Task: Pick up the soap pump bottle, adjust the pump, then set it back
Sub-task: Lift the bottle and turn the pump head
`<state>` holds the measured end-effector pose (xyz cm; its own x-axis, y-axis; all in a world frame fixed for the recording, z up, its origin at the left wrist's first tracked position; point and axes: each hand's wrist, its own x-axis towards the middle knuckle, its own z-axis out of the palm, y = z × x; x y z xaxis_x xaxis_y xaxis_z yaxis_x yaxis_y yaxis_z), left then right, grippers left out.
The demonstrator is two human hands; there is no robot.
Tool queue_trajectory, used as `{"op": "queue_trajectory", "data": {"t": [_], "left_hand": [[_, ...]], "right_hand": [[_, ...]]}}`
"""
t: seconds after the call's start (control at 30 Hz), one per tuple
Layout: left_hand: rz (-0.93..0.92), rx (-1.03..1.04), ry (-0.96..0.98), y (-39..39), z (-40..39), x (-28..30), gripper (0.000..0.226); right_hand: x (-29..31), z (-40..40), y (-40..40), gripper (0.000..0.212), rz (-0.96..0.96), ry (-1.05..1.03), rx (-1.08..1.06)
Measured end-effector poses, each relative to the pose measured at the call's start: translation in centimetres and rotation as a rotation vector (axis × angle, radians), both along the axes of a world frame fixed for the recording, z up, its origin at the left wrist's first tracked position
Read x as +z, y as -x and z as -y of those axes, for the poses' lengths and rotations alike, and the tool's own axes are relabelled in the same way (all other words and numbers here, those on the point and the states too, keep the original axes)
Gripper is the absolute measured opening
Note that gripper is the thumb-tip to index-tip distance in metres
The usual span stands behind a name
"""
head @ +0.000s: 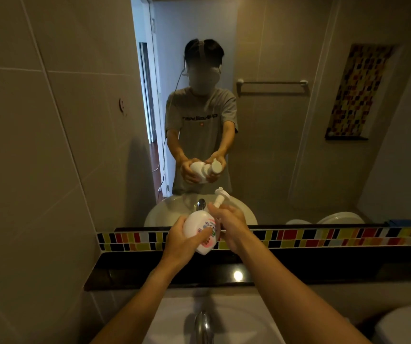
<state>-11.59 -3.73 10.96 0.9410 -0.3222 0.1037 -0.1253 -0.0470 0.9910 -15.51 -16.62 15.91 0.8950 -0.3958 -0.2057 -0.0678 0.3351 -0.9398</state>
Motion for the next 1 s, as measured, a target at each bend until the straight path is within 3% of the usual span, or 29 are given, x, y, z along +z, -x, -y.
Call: {"op": "queue_trajectory", "data": {"t": [0.07, 0.17, 0.27, 0.4, 0.43, 0.5, 0.57, 0.63, 0.73, 0.83, 1.0], "left_hand": [[0.037, 0.03, -0.036, 0.0, 0.2, 0.0, 0.055], [-0.255, -0.104, 0.181, 0.0, -0.1, 0.5, 0.068], [-0.456, -0.244, 0.272, 0.2, -0.5, 0.9, 0.061], [-0.128, -0.105, 0.089, 0.6, -0.3, 1.1, 0.054], [-0.117, -0.094, 0.086, 0.7, -0.2, 1.1, 0.054], [-0.234, -0.109, 0.161, 0.8, -0.2, 1.1, 0.056], [-0.399, -0.169, 0.25, 0.8, -0.5, 1.1, 0.056], [-0.484, -0.249, 0.286, 0.7, -0.8, 1.1, 0.058], [-0.303, -0.199, 0.185, 0.8, -0.5, 1.2, 0.061], [-0.073, -0.109, 0.068, 0.7, -0.2, 1.0, 0.044], [-0.282, -0.181, 0.171, 0.4, -0.7, 0.9, 0.06]], "right_hand": [[-0.1, 0.0, -0.1, 0.022, -0.02, 0.001, -0.054], [-0.1, 0.6, -0.2, 0.029, -0.038, -0.137, -0.047], [-0.1, 1.0, -0.1, 0.019, 0.017, -0.247, 0.067], [-0.4, 0.9, -0.5, 0.03, -0.005, -0.014, 0.058], [-0.5, 0.9, -0.5, 0.031, -0.008, 0.009, 0.035], [-0.7, 1.0, -0.5, 0.022, 0.033, -0.094, 0.04], [-0.8, 1.5, -0.5, 0.035, 0.089, -0.285, 0.053], [-0.8, 1.5, -0.3, 0.029, 0.13, -0.382, 0.121], [-0.6, 1.2, -0.1, 0.022, 0.068, -0.261, 0.189], [-0.9, 1.4, -0.3, 0.025, 0.031, -0.166, 0.172], [-1.6, 1.8, -0.6, 0.025, 0.089, -0.246, 0.209]]}}
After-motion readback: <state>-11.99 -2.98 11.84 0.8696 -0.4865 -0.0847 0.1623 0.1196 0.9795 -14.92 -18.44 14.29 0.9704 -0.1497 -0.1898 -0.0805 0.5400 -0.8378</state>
